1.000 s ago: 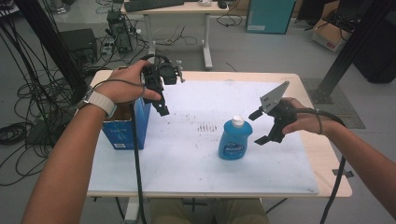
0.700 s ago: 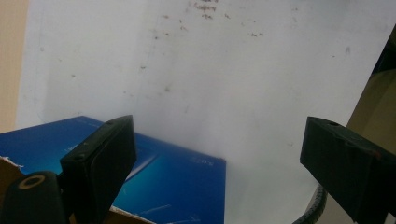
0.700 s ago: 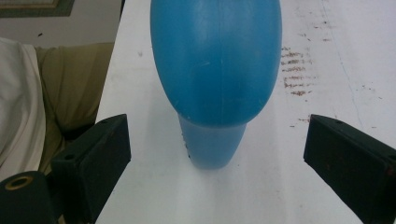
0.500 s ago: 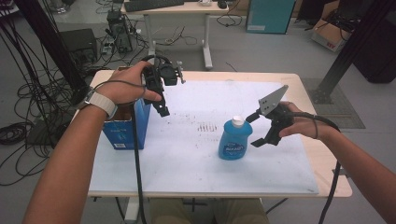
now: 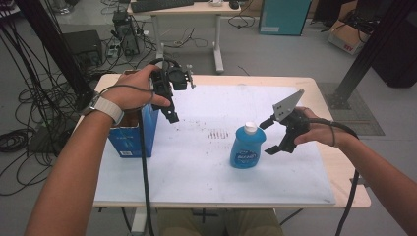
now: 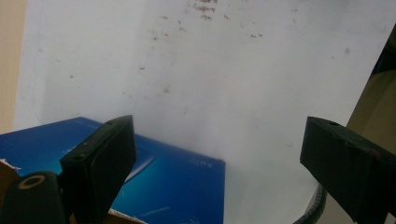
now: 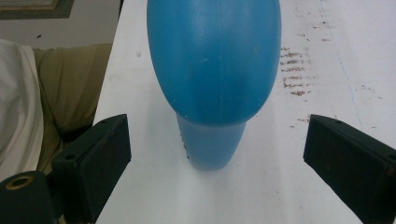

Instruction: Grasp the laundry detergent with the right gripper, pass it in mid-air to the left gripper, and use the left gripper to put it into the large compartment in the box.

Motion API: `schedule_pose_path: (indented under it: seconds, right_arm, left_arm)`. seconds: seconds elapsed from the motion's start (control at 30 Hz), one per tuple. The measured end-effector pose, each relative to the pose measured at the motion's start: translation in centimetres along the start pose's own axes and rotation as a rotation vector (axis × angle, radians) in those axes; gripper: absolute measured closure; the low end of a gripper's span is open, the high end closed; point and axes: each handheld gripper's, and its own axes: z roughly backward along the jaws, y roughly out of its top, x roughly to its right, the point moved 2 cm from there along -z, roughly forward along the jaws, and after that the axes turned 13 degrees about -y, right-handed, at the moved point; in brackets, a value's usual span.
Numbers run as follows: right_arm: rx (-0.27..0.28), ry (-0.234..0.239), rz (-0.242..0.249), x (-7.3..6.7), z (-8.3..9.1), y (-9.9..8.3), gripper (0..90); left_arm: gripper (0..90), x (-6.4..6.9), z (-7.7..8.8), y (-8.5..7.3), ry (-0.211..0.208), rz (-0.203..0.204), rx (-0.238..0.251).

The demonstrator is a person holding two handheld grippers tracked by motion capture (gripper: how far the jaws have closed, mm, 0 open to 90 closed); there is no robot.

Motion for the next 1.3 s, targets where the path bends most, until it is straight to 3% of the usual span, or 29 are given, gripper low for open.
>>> schedule_pose_path:
  seconds: [0.03,0.2,0.3,0.47,0.6,0.7,0.73,0.93,1.1,1.2,1.23,1.3]
  right_arm:
    - [-0.001,0.001,0.0,-0.02,0.01,0.01,7.2]
    - [-0.005,0.002,-0.004,-0.03,0.05,-0.03,7.2]
    - [-0.003,0.001,-0.006,-0.01,0.08,-0.06,7.2]
    - [-0.001,0.0,-0.004,0.06,0.17,-0.01,7.2]
    - [-0.004,0.001,-0.004,0.05,0.17,0.03,7.3]
    - [-0.005,0.001,-0.005,0.03,0.14,0.03,7.2]
    - [-0.008,0.001,-0.003,0.03,0.12,0.03,7.2]
    - [-0.007,0.006,-0.005,-0.02,0.08,0.08,7.1]
    - [-0.01,0.005,-0.007,0.01,0.02,0.03,6.4]
    - [-0.008,0.001,-0.01,0.03,-0.02,-0.02,6.0]
    - [-0.008,0.001,-0.01,0.04,-0.01,-0.03,6.0]
    - [-0.005,0.0,-0.007,0.07,-0.03,-0.03,6.0]
  left_arm:
    - [11.1,-0.12,0.13,-0.02,-0.001,-0.016,-0.02]
    - [11.1,-0.16,0.19,-0.05,0.01,-0.024,-0.022]
    - [11.1,0.0,-0.02,-0.07,0.001,0.004,0.003]
    - [11.1,-0.16,0.03,-0.15,0.003,-0.012,-0.014]
    - [11.1,-0.03,-0.07,-0.21,0.0,0.005,0.005]
    - [11.1,-0.2,0.06,-0.27,0.006,-0.02,-0.024]
    - [11.1,-0.07,-0.09,-0.28,0.003,-0.001,-0.001]
    - [11.1,-0.09,-0.06,-0.34,0.005,0.003,0.003]
    - [11.0,-0.24,0.09,-0.4,0.005,-0.016,-0.02]
    - [11.0,-0.13,-0.04,-0.44,0.003,0.003,-0.001]
    - [11.0,-0.25,0.12,-0.45,0.005,-0.016,-0.025]
    - [11.0,-0.08,-0.05,-0.45,0.0,0.01,0.003]
